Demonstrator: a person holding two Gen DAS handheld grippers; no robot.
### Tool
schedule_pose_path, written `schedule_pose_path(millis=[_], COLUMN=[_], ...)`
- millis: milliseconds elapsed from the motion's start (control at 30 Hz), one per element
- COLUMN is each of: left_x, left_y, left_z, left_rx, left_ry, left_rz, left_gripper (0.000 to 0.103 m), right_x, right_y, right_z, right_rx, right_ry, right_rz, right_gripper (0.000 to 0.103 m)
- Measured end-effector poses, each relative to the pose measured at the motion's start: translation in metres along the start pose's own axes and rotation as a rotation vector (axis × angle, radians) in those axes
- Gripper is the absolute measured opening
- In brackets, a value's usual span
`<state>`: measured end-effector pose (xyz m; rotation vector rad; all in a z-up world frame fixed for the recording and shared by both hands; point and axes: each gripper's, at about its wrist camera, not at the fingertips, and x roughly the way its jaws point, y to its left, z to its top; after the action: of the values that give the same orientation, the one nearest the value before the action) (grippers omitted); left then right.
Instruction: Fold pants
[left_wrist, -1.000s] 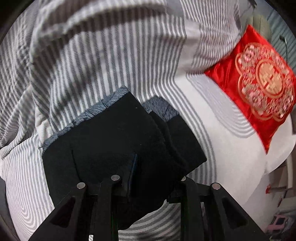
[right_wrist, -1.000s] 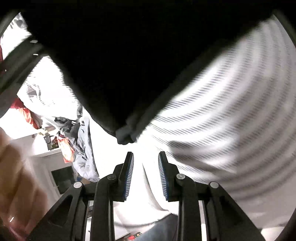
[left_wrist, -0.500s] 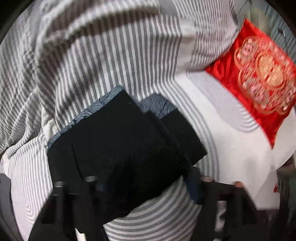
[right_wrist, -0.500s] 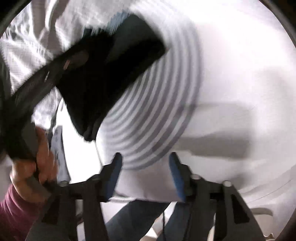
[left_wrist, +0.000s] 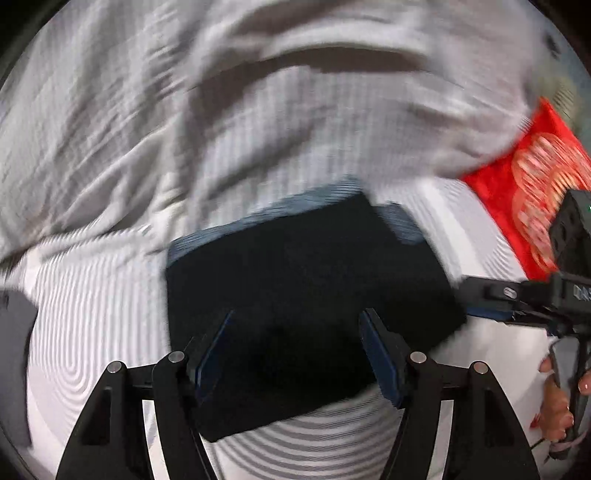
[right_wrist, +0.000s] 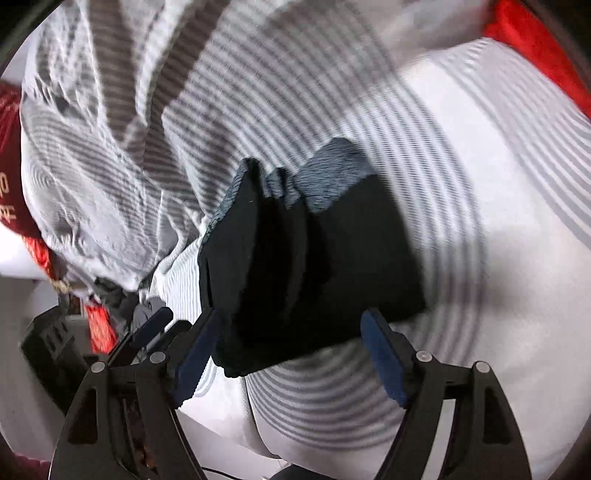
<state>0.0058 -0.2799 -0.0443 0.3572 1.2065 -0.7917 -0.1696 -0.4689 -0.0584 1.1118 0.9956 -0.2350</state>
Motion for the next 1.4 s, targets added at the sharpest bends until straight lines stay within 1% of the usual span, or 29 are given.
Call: schedule_pose_path(millis=[67, 133, 167, 200, 233, 267, 300, 333, 367, 433, 533, 567, 667, 767, 800, 867, 900, 967, 1000, 1033, 1067, 1133, 1200, 1233, 1267, 1300, 1333, 1367, 1400], left_x=[0.006, 0.012, 0.016, 0.020, 0.023, 0.025, 0.025, 0.025, 0.023, 0.018, 0.011, 0.010, 0.015, 0.036, 0.048, 0.058, 0.059, 0.057, 0.057, 0.056, 0.055, 0.056, 0.056, 0.057, 0.057, 0.056, 0.057, 0.056, 0.054], left_y=[0.019, 0.034, 0.039, 0.043, 0.045, 0.046, 0.048, 0.048, 0.049, 0.049, 0.042, 0.039, 0.033, 0.025, 0.023, 0.020, 0.020, 0.019, 0.019, 0.020, 0.020, 0.019, 0.020, 0.020, 0.020, 0.020, 0.021, 0.022, 0.021], left_z=[0.002, 0.002, 0.000, -0.001, -0.002, -0.003, -0.004, -0.005, -0.004, -0.003, 0.002, 0.003, 0.004, -0.001, -0.005, -0.010, -0.011, -0.010, -0.010, -0.010, -0.010, -0.009, -0.008, -0.009, -0.009, -0.010, -0.011, -0.011, -0.010], left_rx=[-0.060, -0.103, -0.113, -0.119, -0.121, -0.122, -0.121, -0.120, -0.119, -0.109, -0.081, -0.072, -0.062, -0.062, -0.062, -0.069, -0.071, -0.063, -0.058, -0.058, -0.059, -0.062, -0.063, -0.064, -0.064, -0.066, -0.066, -0.067, -0.066], left_ry=[0.005, 0.012, 0.018, 0.029, 0.038, 0.045, 0.050, 0.052, 0.050, 0.043, 0.036, 0.033, 0.046, 0.095, 0.124, 0.136, 0.132, 0.126, 0.128, 0.130, 0.133, 0.140, 0.141, 0.139, 0.136, 0.133, 0.131, 0.131, 0.135], left_rz=[0.017, 0.036, 0.044, 0.054, 0.061, 0.063, 0.066, 0.067, 0.066, 0.062, 0.059, 0.057, 0.041, 0.037, 0.039, 0.049, 0.051, 0.053, 0.051, 0.049, 0.047, 0.047, 0.049, 0.049, 0.048, 0.047, 0.047, 0.041, 0.031], left_gripper=[0.070, 0.070, 0.070, 0.070, 0.070, 0.070, 0.070, 0.070, 0.070, 0.070, 0.070, 0.070, 0.070, 0.070, 0.070, 0.070, 0.070, 0.070, 0.070, 0.070, 0.070, 0.070, 0.070, 0.070, 0.070, 0.070, 0.070, 0.070, 0.070], right_x=[0.011, 0.032, 0.043, 0.053, 0.064, 0.069, 0.070, 0.069, 0.062, 0.049, 0.033, 0.027, 0.014, 0.012, 0.014, 0.010, 0.008, -0.001, -0.003, -0.005, -0.005, 0.004, 0.019, 0.028, 0.034, 0.048, 0.058, 0.061, 0.061], right_y=[0.010, 0.017, 0.018, 0.019, 0.021, 0.021, 0.025, 0.029, 0.035, 0.047, 0.056, 0.055, 0.041, 0.005, -0.005, -0.011, -0.011, -0.003, 0.003, 0.009, 0.017, 0.028, 0.029, 0.030, 0.030, 0.032, 0.032, 0.033, 0.036], right_z=[0.000, 0.008, 0.011, 0.013, 0.015, 0.016, 0.015, 0.015, 0.014, 0.011, 0.006, 0.004, 0.002, 0.002, 0.002, 0.000, -0.001, -0.001, -0.001, 0.000, 0.002, 0.006, 0.011, 0.013, 0.013, 0.013, 0.013, 0.012, 0.014], right_rx=[-0.026, -0.036, -0.023, -0.006, 0.006, 0.007, 0.002, -0.004, -0.025, -0.073, -0.110, -0.111, -0.081, -0.005, 0.013, 0.019, 0.018, 0.000, -0.016, -0.035, -0.063, -0.093, -0.094, -0.090, -0.087, -0.076, -0.057, -0.038, -0.016], right_ry=[0.035, 0.088, 0.114, 0.138, 0.157, 0.166, 0.160, 0.144, 0.117, 0.088, 0.076, 0.069, 0.057, 0.064, 0.074, 0.072, 0.067, 0.052, 0.048, 0.043, 0.038, 0.040, 0.078, 0.100, 0.117, 0.154, 0.170, 0.170, 0.162], right_rz=[0.028, 0.051, 0.046, 0.030, 0.019, 0.002, -0.011, -0.004, 0.021, 0.037, 0.044, 0.040, 0.023, -0.064, -0.094, -0.126, -0.131, -0.124, -0.124, -0.132, -0.149, -0.164, -0.153, -0.120, -0.087, -0.049, -0.044, -0.027, 0.021], right_gripper=[0.082, 0.082, 0.080, 0.076, 0.055, 0.029, 0.021, 0.019, 0.019, 0.018, 0.017, 0.013, 0.008, 0.004, 0.004, 0.006, 0.008, 0.008, 0.012, 0.025, 0.049, 0.077, 0.077, 0.071, 0.052, 0.040, 0.020, 0.015, 0.015])
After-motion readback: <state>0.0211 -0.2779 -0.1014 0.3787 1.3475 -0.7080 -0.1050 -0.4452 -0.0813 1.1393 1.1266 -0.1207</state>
